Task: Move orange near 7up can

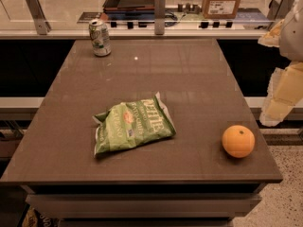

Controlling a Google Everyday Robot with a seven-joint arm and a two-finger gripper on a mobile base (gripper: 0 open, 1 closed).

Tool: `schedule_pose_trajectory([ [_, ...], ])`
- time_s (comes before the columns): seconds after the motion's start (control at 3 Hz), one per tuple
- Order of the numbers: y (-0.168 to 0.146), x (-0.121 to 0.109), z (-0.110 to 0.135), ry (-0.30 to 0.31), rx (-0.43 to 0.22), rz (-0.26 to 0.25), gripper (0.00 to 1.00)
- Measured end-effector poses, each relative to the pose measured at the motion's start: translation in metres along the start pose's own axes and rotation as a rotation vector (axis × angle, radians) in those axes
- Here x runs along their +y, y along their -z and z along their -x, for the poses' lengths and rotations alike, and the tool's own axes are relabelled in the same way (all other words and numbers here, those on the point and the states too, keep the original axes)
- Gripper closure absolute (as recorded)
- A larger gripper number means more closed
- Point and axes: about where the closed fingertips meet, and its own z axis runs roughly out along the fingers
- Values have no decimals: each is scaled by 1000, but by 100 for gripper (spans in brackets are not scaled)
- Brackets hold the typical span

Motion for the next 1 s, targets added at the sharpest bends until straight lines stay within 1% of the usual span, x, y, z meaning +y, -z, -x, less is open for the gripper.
schedule_pose_trajectory([
  [0.33,0,0,0,0,0,0,0],
  [0.67,0,1,-6,-15,-75,11,0],
  [1.0,-5,7,-18,-42,-201,33,0],
])
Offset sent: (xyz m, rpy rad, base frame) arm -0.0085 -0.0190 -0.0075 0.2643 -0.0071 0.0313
